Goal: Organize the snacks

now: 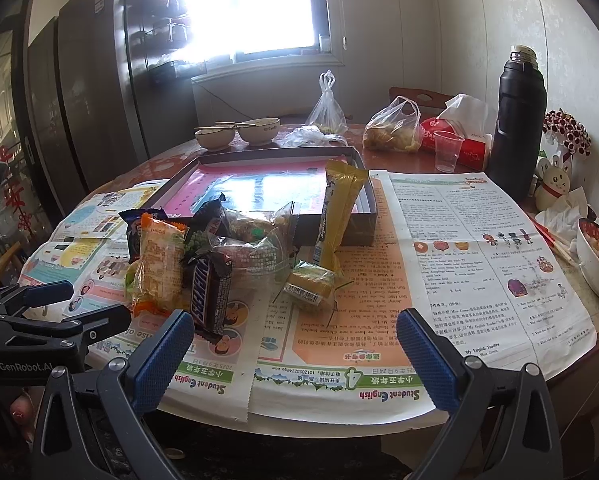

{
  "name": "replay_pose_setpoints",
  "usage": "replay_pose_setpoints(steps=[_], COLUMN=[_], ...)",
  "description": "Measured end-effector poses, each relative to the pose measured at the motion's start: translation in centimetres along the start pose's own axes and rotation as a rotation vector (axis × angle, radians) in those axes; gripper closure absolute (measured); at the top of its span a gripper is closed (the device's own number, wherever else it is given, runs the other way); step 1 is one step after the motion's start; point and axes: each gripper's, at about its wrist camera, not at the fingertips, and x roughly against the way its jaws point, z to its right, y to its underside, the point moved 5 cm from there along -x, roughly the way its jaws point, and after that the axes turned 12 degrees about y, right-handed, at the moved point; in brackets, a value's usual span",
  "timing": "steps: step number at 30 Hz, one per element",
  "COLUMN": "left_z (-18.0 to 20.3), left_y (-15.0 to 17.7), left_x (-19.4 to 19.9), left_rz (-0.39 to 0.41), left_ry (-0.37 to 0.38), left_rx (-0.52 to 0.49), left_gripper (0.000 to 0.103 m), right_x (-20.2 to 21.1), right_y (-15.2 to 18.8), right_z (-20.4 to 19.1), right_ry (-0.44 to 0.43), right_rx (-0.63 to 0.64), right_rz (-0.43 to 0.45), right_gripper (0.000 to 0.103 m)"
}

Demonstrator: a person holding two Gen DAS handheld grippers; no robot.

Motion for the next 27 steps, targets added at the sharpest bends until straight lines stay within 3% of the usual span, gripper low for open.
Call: replay_pose_setpoints(steps=[18, 27], left_z=[-0.23, 0.09], left_y=[-0.13, -0.35], left_x=[0.22, 0.49], left_rz=[0.010, 0.019], left_ry=[0.040, 0.100], left_rx=[0.022, 0.028], left_gripper=[0.000, 0.003], right_x=[-0.34, -0.83], right_y=[0.14, 0.23], right_z=[0.06, 0.64], right_ry=[-0.001, 0.003], right_rx=[-0.004, -0.018], right_rz=[-0.009, -0.017], right_gripper=[0.001, 0.001])
